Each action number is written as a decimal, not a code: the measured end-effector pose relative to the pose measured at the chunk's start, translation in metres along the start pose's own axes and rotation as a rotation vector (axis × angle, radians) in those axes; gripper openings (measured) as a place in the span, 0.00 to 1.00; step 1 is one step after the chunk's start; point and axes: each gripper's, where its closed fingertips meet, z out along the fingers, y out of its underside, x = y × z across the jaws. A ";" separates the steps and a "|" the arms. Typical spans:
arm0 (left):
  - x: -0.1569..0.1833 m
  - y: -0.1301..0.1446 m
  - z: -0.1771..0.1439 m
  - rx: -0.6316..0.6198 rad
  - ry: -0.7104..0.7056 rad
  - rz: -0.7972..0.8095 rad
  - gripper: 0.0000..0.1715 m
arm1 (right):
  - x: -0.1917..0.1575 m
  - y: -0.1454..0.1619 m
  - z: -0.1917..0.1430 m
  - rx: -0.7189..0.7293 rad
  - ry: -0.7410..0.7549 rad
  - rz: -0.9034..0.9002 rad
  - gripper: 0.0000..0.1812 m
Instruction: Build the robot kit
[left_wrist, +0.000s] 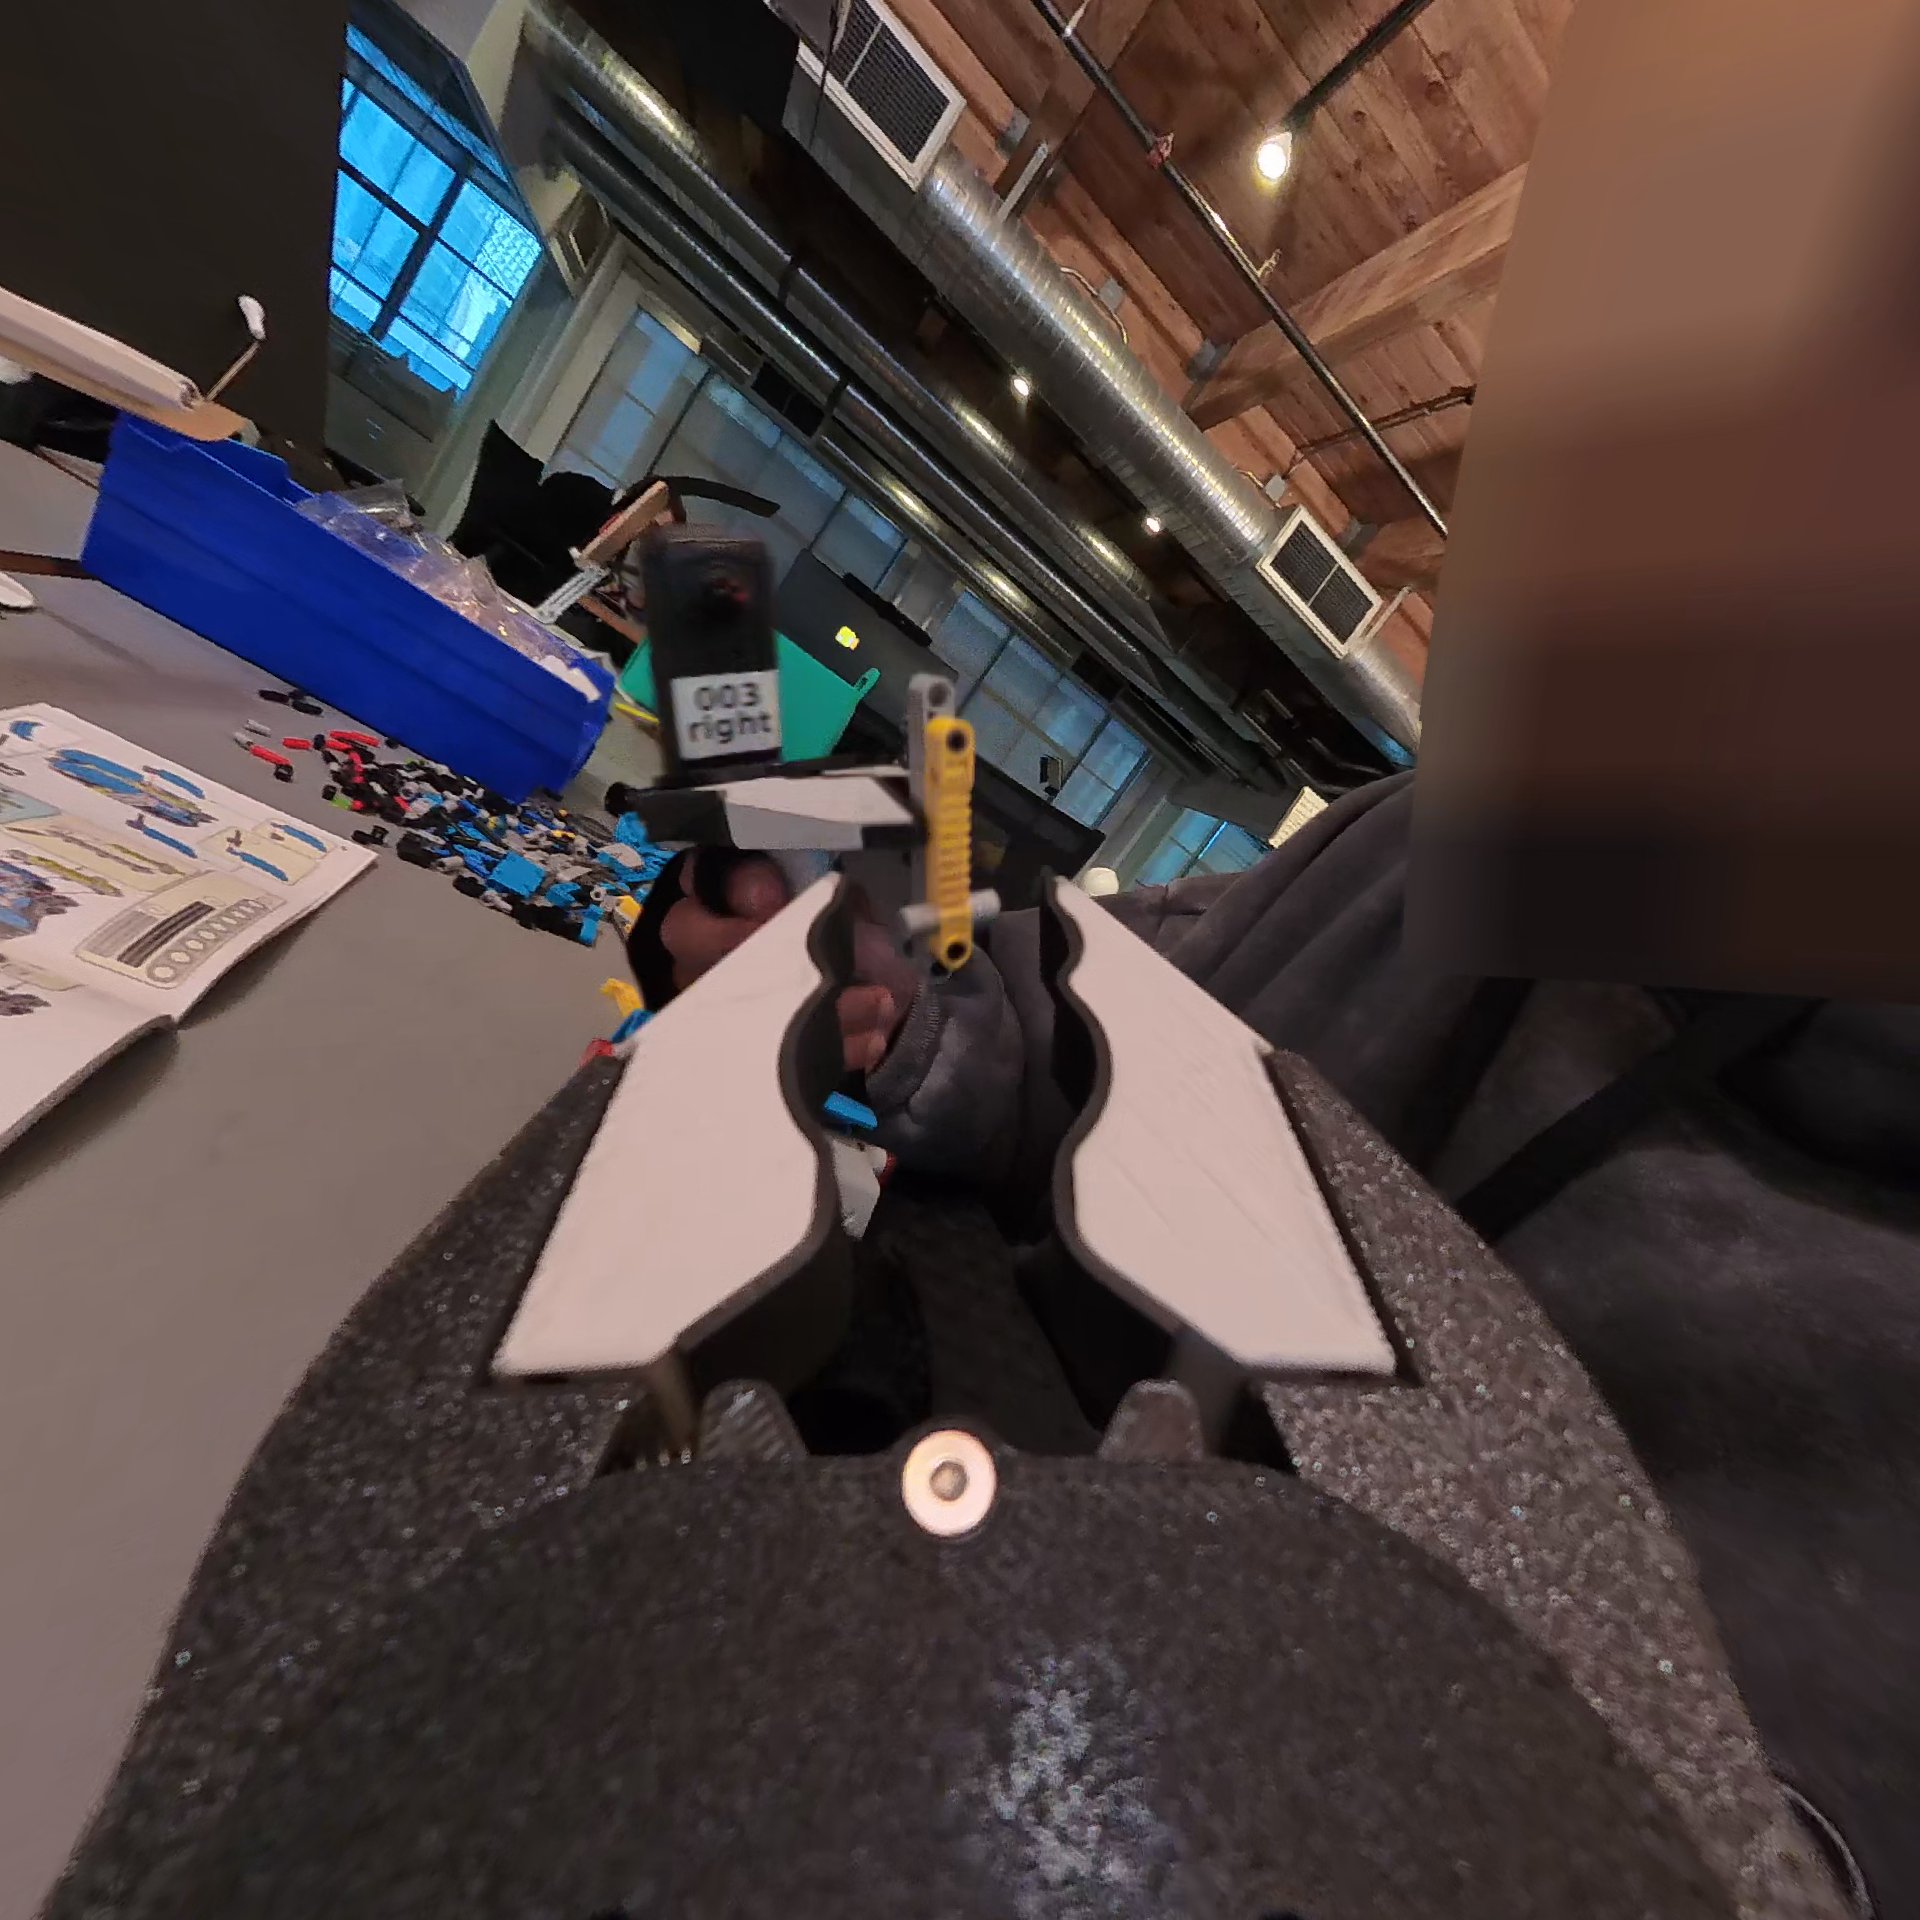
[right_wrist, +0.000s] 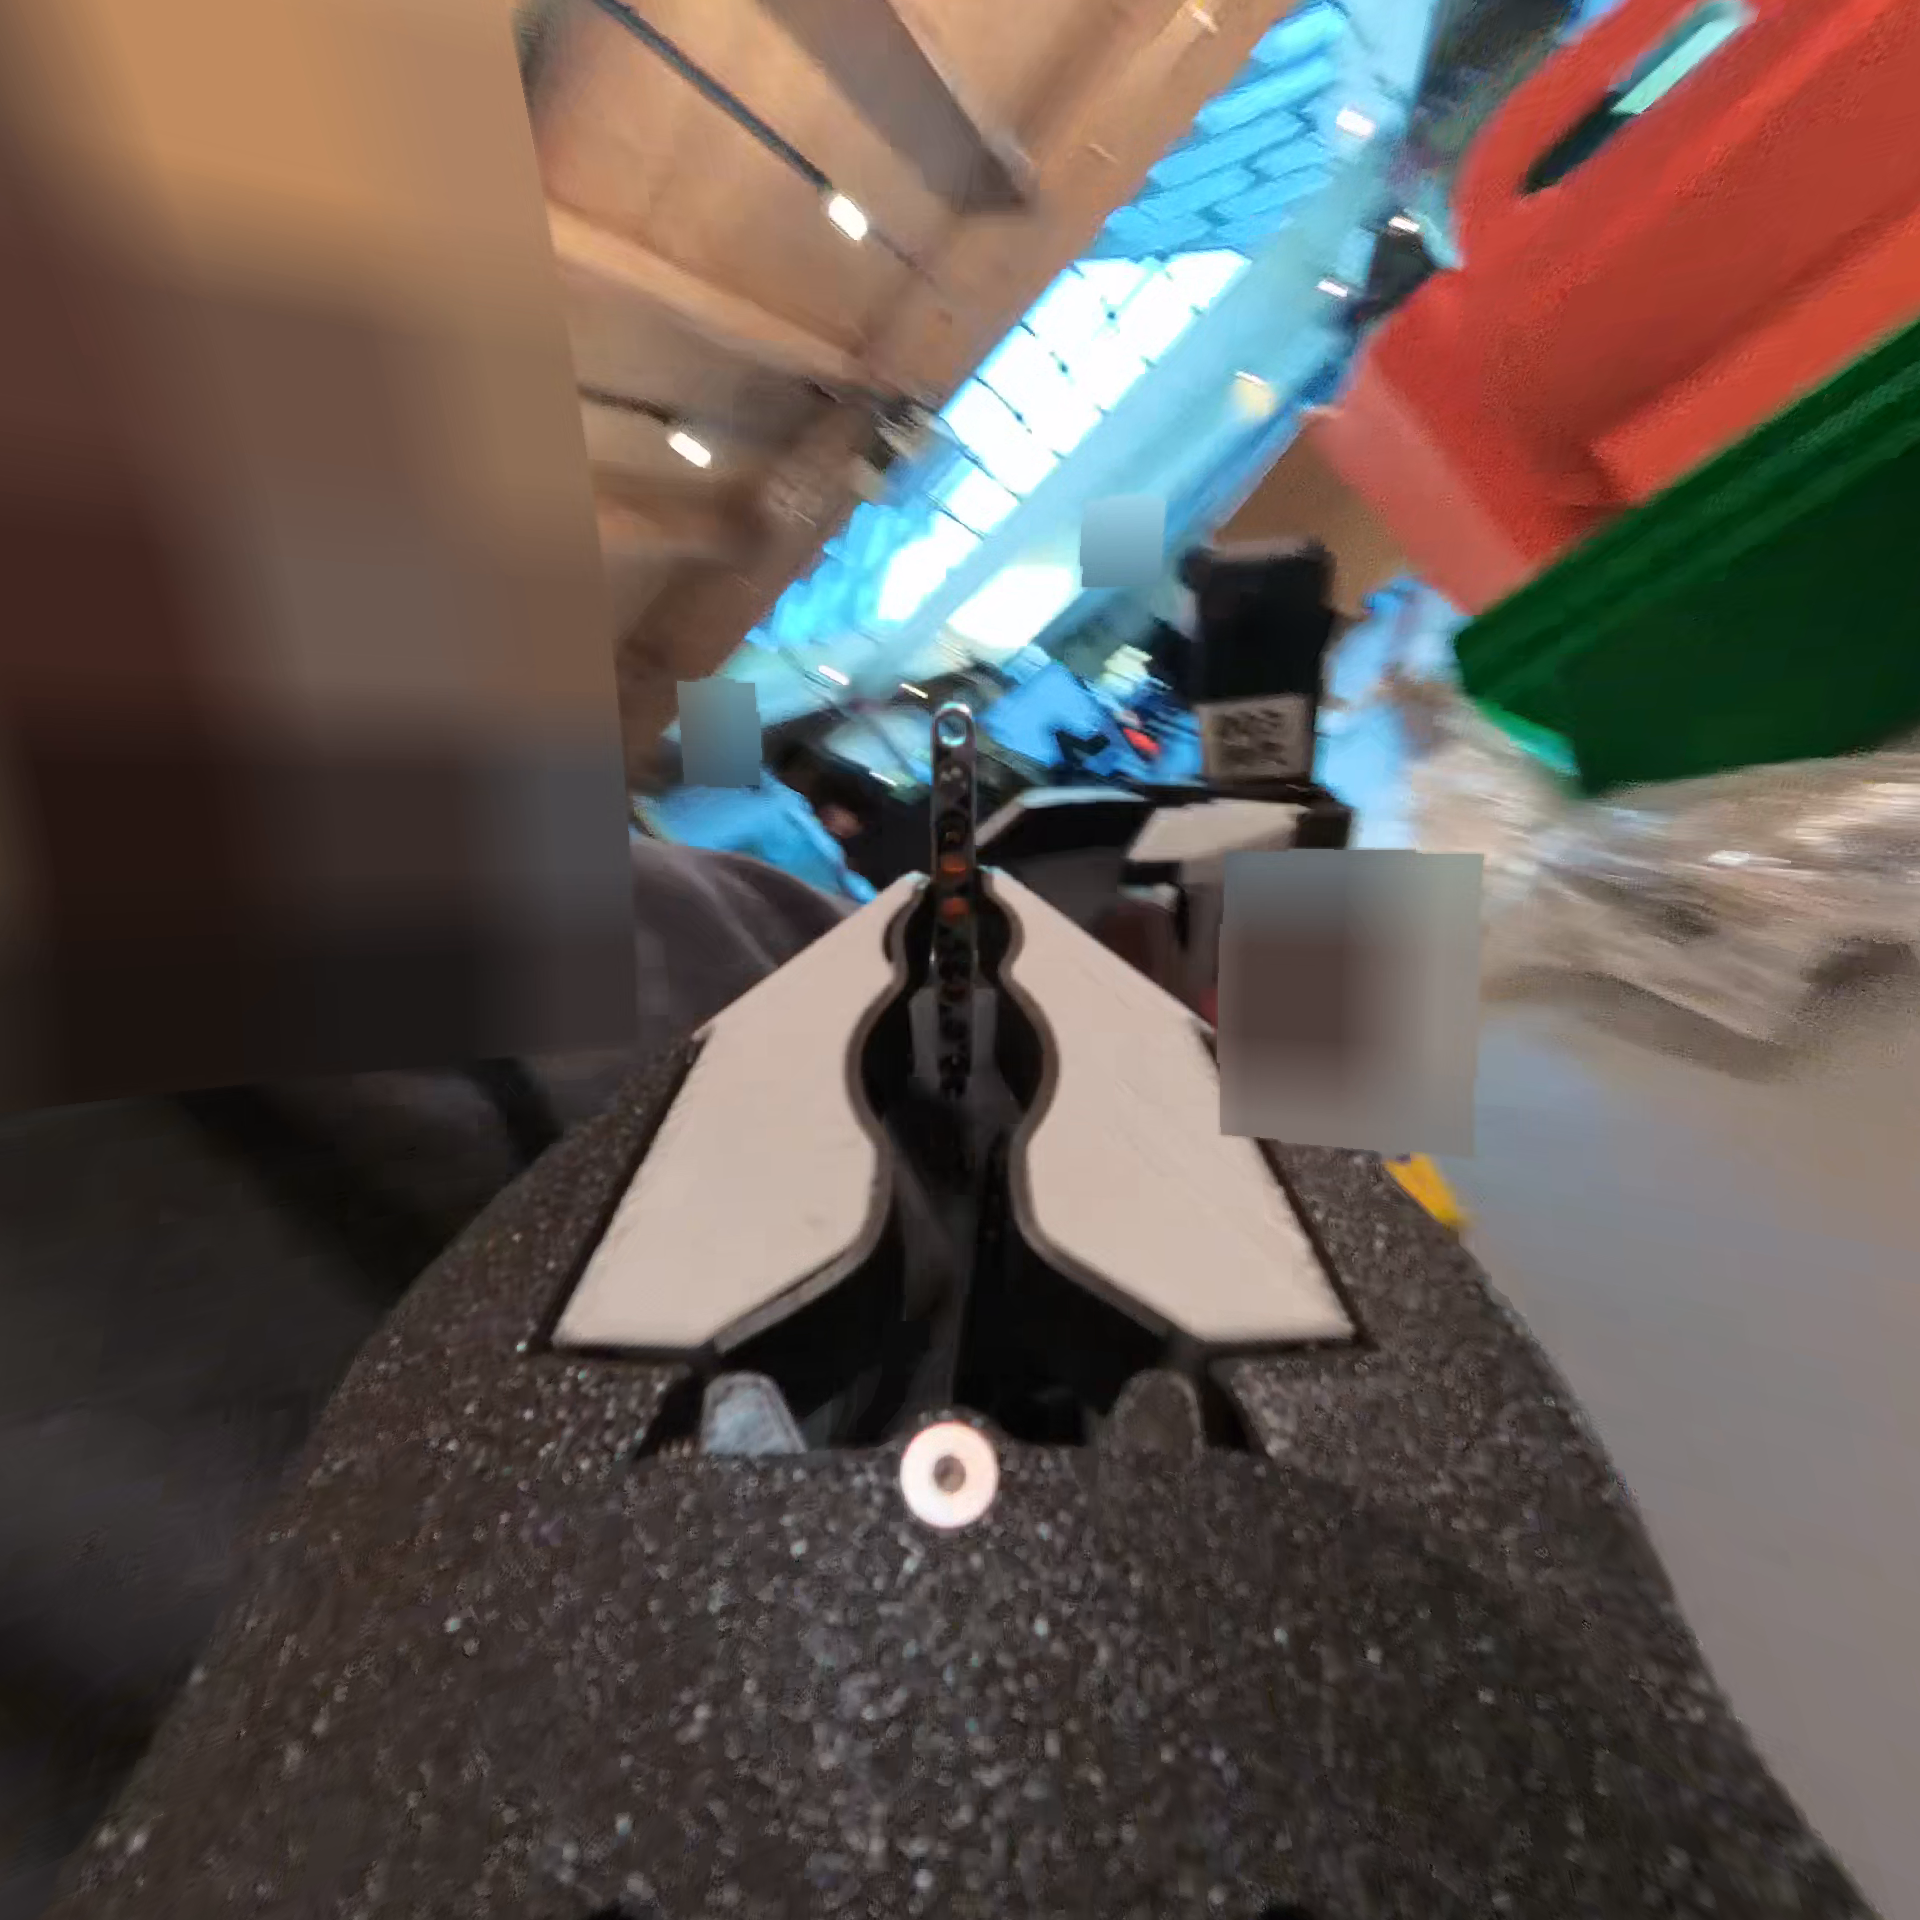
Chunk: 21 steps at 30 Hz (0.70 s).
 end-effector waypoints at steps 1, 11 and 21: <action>0.000 0.000 0.000 0.000 -0.006 0.006 0.20 | 0.006 0.004 0.003 -0.034 0.076 -0.061 0.04; -0.005 0.009 0.004 -0.052 -0.058 0.070 0.07 | 0.027 0.030 0.015 -0.203 0.331 -0.217 0.04; -0.008 0.014 0.004 -0.109 -0.156 0.261 0.05 | 0.027 0.034 0.015 -0.190 0.277 -0.101 0.04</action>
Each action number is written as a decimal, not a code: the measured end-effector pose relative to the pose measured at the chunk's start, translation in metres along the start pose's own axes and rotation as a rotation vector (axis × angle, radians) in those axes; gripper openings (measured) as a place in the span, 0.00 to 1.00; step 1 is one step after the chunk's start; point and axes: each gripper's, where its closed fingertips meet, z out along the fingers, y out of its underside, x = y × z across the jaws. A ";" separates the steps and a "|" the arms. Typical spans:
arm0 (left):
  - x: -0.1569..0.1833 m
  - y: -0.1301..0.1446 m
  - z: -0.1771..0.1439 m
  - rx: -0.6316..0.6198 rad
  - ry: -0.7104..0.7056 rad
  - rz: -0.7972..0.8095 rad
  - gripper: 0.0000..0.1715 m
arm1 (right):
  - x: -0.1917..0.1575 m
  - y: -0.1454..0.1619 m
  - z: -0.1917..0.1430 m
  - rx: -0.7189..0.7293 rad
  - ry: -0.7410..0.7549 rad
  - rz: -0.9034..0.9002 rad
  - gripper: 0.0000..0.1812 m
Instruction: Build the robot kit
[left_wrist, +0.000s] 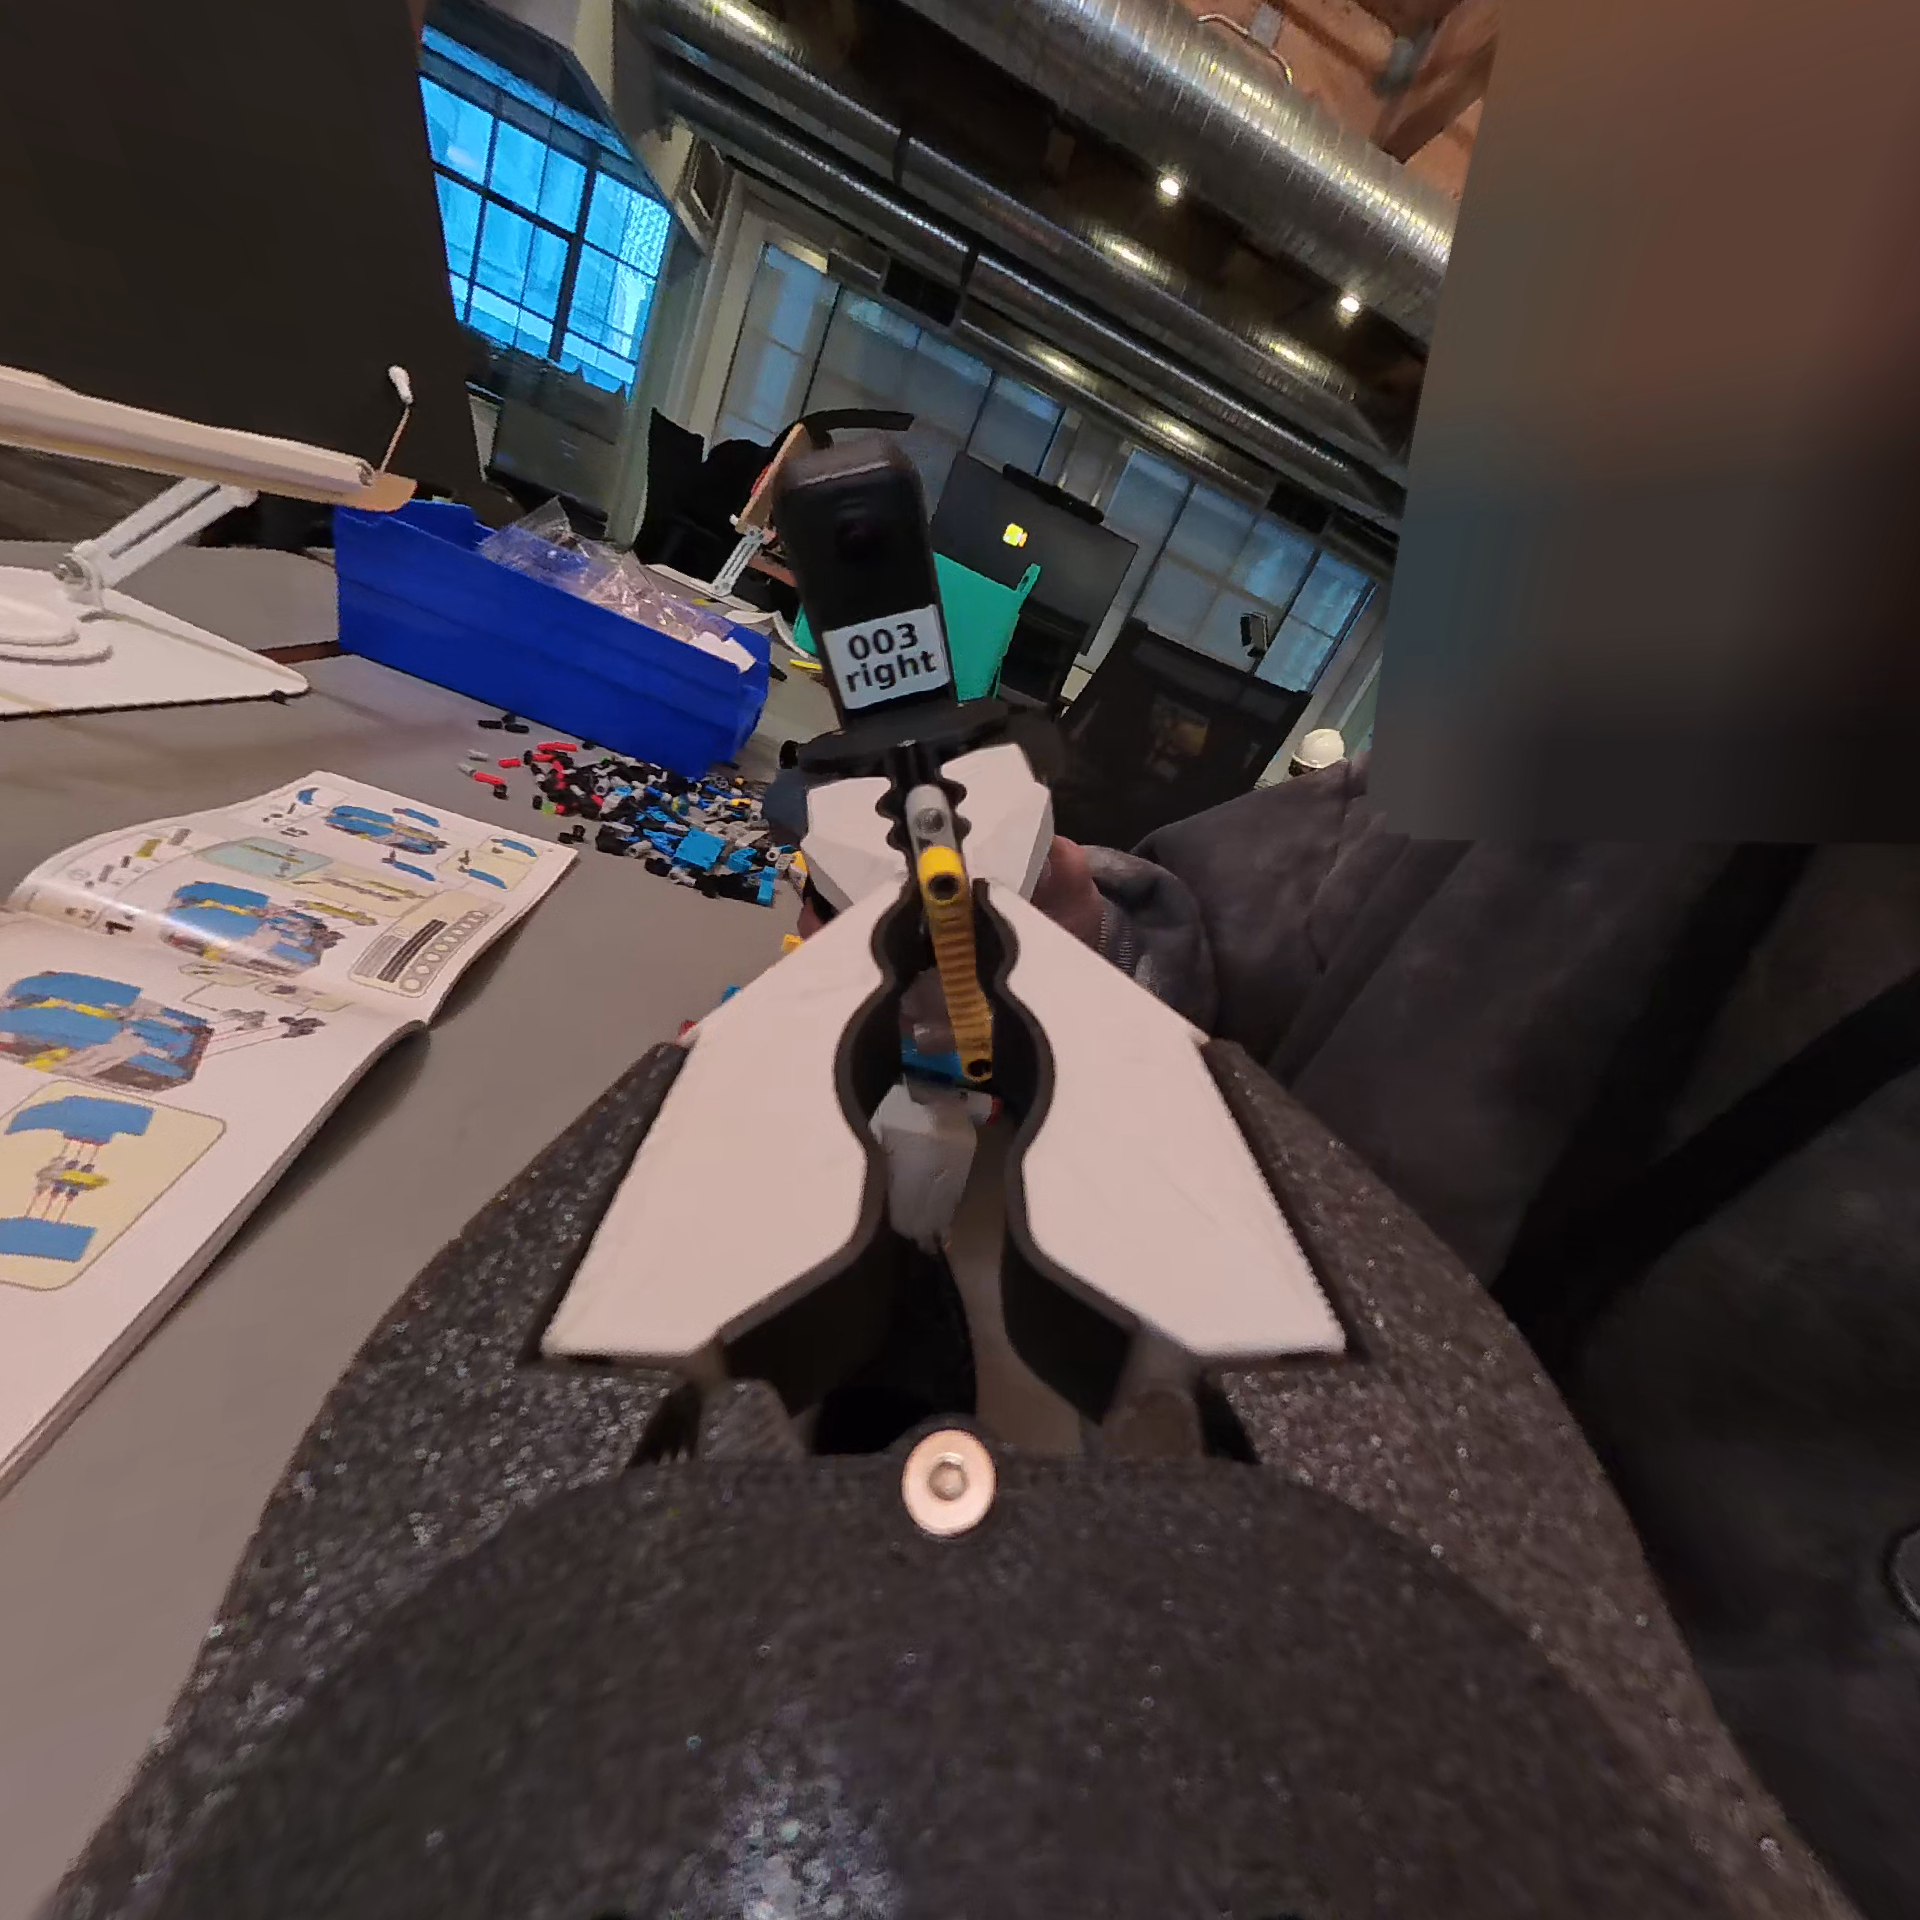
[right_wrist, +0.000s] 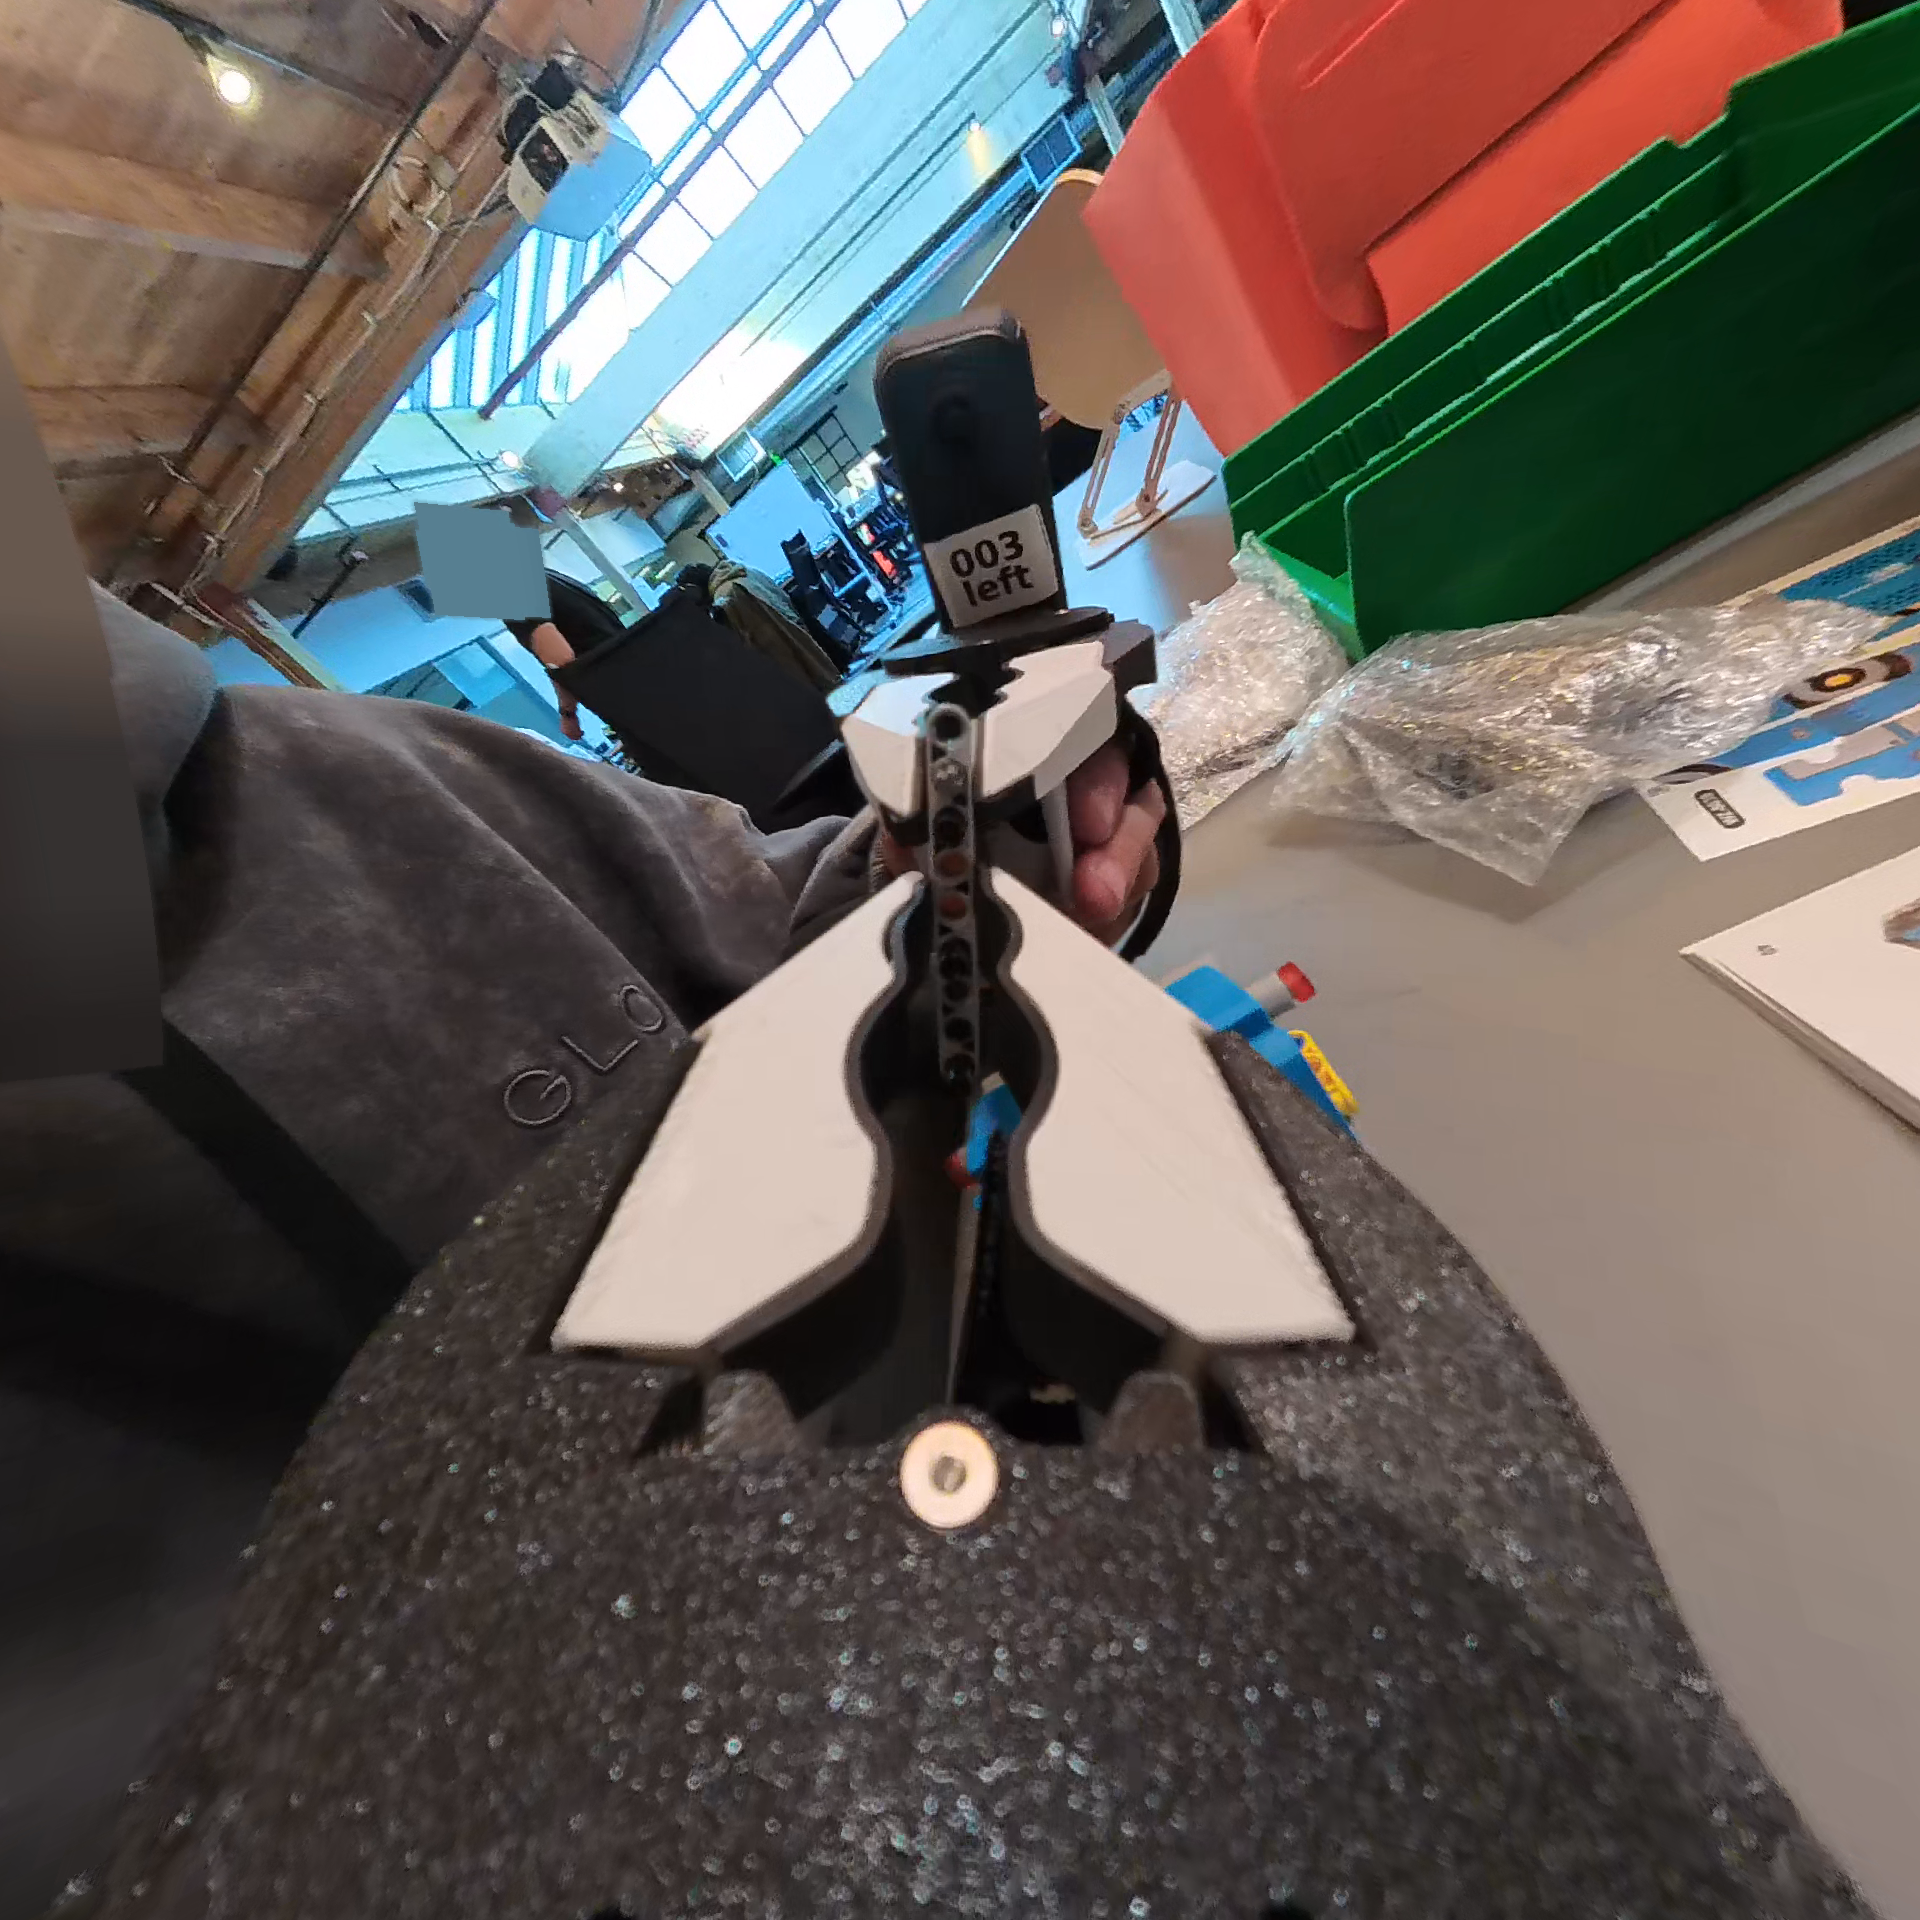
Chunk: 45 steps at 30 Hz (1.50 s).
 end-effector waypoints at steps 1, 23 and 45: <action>-0.001 0.000 0.000 -0.001 0.004 -0.018 0.05 | 0.001 0.001 0.000 -0.005 0.008 -0.005 0.04; 0.010 0.004 0.003 -0.056 0.011 0.052 0.04 | -0.009 -0.017 -0.007 0.073 0.017 -0.144 0.02; 0.021 -0.003 0.000 0.007 0.250 -0.362 0.03 | -0.018 -0.007 0.001 -0.061 0.199 -0.585 0.01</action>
